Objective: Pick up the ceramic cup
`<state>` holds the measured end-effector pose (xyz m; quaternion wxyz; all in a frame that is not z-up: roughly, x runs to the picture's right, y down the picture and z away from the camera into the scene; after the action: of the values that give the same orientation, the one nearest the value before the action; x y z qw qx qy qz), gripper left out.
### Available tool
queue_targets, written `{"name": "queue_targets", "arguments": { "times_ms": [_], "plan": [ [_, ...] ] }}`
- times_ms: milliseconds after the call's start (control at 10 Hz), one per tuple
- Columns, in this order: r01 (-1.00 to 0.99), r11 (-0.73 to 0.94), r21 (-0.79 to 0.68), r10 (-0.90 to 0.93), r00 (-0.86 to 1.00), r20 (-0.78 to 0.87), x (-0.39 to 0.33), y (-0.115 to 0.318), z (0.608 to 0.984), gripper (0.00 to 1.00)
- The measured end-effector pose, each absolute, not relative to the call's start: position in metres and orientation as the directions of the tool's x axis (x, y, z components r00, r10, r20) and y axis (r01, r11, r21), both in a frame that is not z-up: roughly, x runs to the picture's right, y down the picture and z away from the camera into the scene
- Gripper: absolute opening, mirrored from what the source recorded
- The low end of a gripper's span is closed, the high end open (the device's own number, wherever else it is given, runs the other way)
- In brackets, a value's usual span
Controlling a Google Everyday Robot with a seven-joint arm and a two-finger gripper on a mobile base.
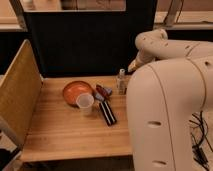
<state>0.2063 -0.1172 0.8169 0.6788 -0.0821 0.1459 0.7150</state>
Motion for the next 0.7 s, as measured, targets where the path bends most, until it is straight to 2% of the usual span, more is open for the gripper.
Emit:
{"name": "queue_targets", "arguments": {
  "times_ms": [300,700],
  "plan": [
    [-0.997,0.056,0.058,0.968,0.04,-0.249,0.177,-0.139,0.789,0.8],
    [-0.956,0.285,-0.071,0.918,0.294,-0.265,0.088,-0.095,0.772,0.8]
  ]
}}
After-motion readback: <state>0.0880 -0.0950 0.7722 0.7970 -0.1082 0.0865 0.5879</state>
